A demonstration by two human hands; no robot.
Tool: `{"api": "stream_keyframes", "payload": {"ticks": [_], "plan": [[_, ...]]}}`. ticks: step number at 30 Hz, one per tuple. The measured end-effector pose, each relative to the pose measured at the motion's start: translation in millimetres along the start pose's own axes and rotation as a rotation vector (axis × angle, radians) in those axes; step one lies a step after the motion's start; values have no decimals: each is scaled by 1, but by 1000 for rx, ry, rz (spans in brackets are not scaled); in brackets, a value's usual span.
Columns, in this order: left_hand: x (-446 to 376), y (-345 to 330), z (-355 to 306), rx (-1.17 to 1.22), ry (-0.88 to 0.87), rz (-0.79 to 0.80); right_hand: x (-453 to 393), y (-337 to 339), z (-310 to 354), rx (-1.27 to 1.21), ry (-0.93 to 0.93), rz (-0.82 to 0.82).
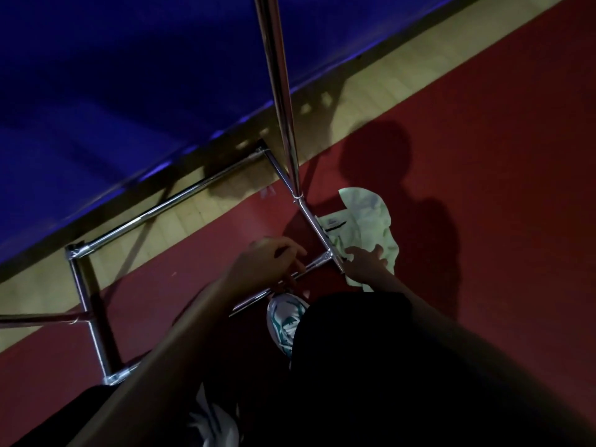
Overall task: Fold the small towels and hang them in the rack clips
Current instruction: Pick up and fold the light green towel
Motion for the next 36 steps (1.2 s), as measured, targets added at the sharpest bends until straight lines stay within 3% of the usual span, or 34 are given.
{"api": "stream_keyframes", "payload": {"ticks": [9,14,17,20,25,28,36], "plan": [[-2,-8,20,24,66,76,-56,-18,-5,9,-66,80],[4,-3,26,32,55,66,-34,8,-1,-20,-67,-60],[18,6,17,55,48,85,-23,24,-4,-158,-12,-172],[41,19,2,76,38,97,1,43,-1,-75,69,-138],[86,38,-6,30,56,116,36,46,-18,-293,79,-98],[99,41,5,70,96,104,21,14,-24,-539,122,36],[79,26,41,10,107,103,-42,-30,-6,-359,120,29]]}}
Point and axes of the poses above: each hand's wrist, its own x-axis away from the middle knuckle, its own y-axis out of the back of the hand, z = x × y, the point moved 6 cm from there along -x, towards the middle knuckle, and after that the axes turned 5 degrees about z, right-handed, at the moved point
